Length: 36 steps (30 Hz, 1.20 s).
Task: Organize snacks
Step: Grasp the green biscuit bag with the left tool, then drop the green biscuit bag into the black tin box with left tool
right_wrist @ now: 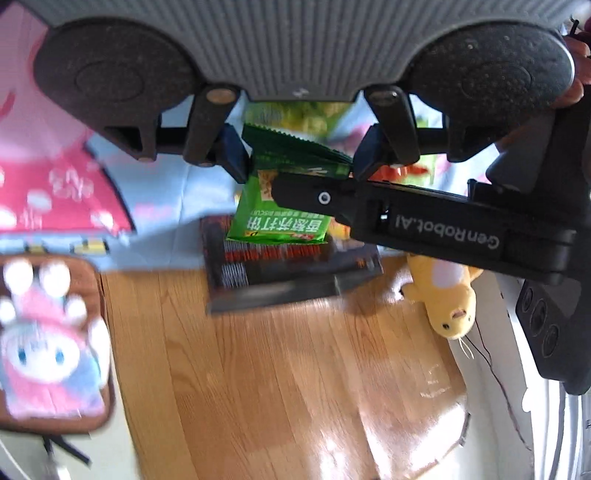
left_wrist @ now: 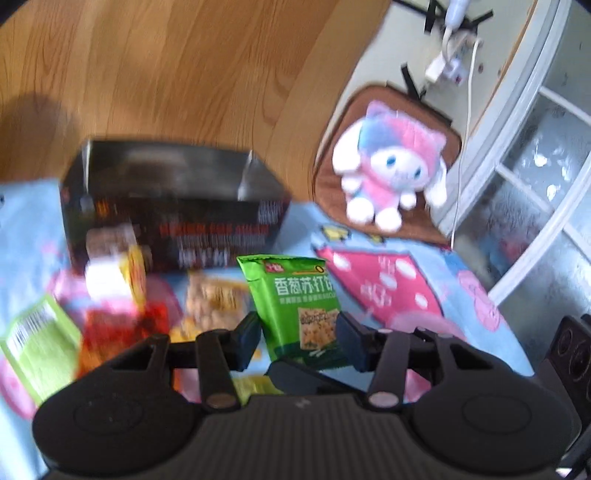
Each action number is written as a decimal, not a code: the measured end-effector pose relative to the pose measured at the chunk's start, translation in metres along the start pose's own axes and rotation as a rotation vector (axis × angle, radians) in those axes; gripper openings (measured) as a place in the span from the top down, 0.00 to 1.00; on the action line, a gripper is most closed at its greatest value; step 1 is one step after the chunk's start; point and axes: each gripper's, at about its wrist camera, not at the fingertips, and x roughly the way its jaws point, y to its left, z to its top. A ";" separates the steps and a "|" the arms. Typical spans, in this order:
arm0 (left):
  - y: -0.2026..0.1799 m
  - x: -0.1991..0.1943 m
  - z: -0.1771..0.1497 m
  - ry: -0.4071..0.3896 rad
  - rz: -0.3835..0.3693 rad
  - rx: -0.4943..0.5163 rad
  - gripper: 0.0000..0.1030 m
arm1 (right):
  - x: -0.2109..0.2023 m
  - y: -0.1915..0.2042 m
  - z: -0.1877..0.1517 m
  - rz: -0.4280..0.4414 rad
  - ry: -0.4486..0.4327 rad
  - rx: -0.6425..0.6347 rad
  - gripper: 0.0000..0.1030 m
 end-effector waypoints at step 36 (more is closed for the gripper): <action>0.108 -0.033 0.012 -0.199 0.213 -0.198 0.43 | 0.075 -0.032 0.033 0.004 0.068 0.096 0.48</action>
